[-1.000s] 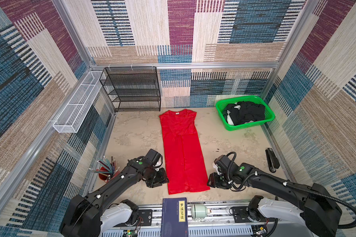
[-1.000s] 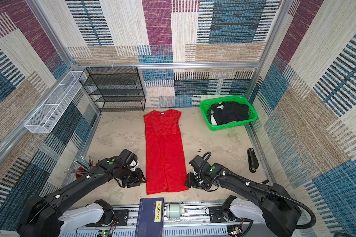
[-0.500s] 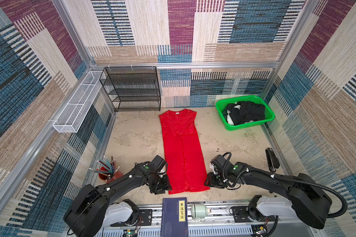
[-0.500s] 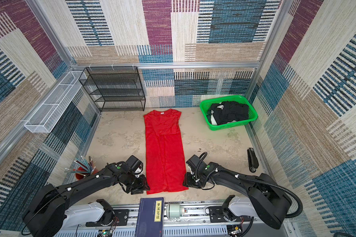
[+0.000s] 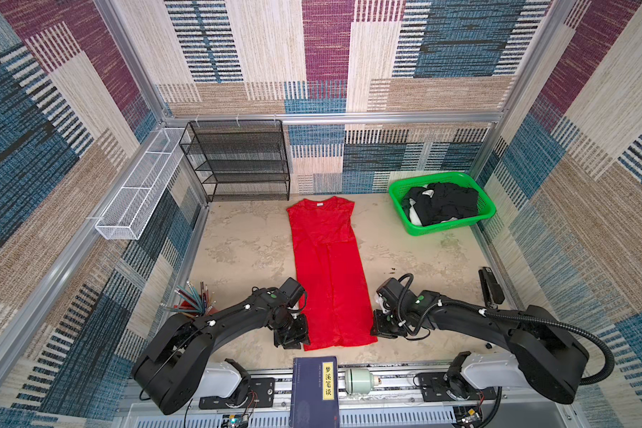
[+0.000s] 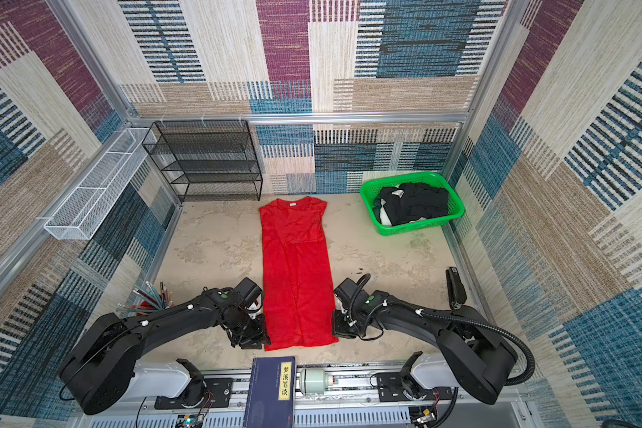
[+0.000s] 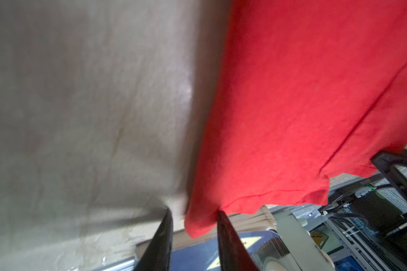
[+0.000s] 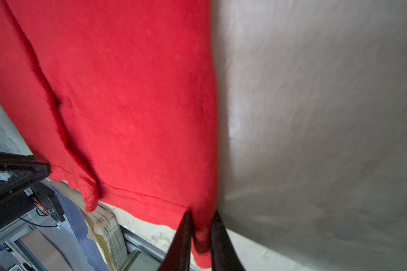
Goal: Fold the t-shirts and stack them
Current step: 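Grasp the hem corners of the red strip with both grippers, then lift the hem with both grippers and fold it toward the collar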
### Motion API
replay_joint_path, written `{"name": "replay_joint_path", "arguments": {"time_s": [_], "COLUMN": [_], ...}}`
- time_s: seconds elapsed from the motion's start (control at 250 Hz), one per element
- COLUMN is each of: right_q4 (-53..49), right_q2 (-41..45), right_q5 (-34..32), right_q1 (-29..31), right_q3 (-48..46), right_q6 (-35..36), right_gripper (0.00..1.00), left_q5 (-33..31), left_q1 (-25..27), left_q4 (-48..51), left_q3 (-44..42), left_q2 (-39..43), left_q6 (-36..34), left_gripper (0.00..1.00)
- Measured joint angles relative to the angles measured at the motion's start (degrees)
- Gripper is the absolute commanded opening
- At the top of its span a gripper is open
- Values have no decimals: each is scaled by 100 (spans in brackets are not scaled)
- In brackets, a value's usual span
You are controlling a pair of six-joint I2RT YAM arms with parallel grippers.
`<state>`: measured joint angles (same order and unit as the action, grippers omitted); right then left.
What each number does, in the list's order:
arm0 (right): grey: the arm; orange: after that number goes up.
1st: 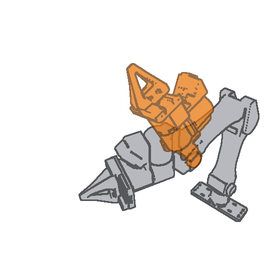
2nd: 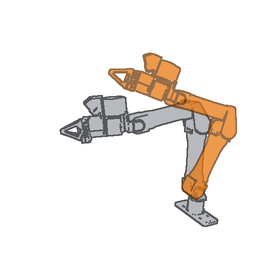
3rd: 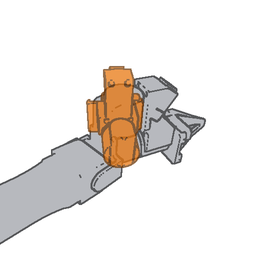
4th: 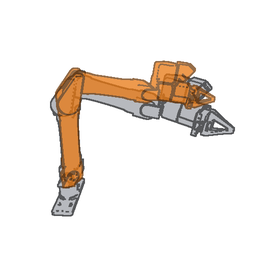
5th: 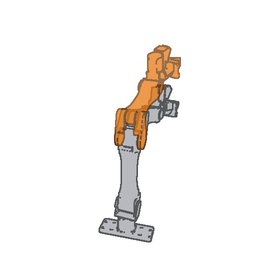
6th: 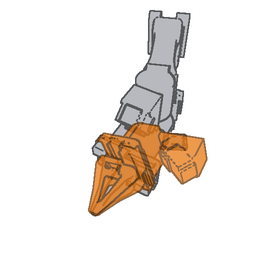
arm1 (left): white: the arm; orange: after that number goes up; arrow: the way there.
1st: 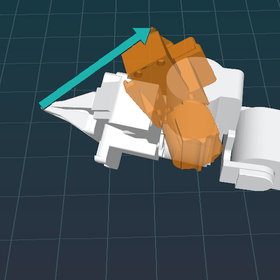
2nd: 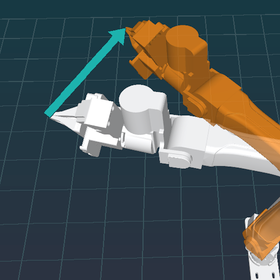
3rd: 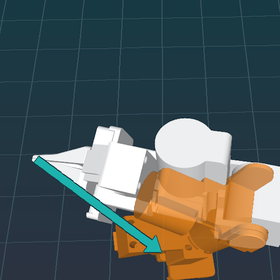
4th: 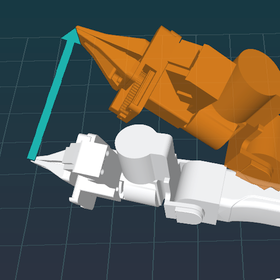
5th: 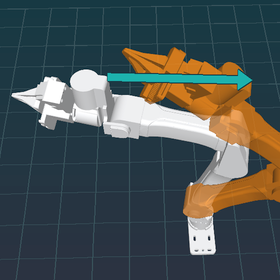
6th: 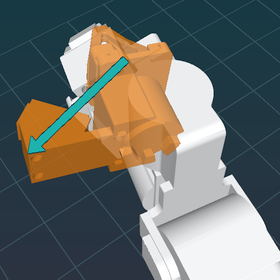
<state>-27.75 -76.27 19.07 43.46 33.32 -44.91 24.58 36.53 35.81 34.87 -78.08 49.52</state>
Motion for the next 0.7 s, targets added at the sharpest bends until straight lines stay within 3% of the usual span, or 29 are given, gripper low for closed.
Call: {"name": "replay_joint_path", "arguments": {"time_s": [0.1, 0.16, 0.492, 0.7], "right_q4": [2, 9, -190, -673], "right_q2": [61, 109, 933, 1397], "right_q5": [-4, -9, -11, -120], "right_q1": [2, 2, 2, -9], "right_q3": [4, 7, 109, 680], "right_q6": [4, 0, 42, 13], "right_gripper": [0, 0, 0, 0], "left_q5": [11, -28, -146, -245], "left_q1": [4, 13, 24, 22], "left_q4": [0, -4, 168, 713], "left_q3": [4, -7, -4, 649], "left_q2": [-55, -52, 907, 1513], "left_q6": [-11, -22, -168, -323], "left_gripper": [11, 0, 0, 0]}}
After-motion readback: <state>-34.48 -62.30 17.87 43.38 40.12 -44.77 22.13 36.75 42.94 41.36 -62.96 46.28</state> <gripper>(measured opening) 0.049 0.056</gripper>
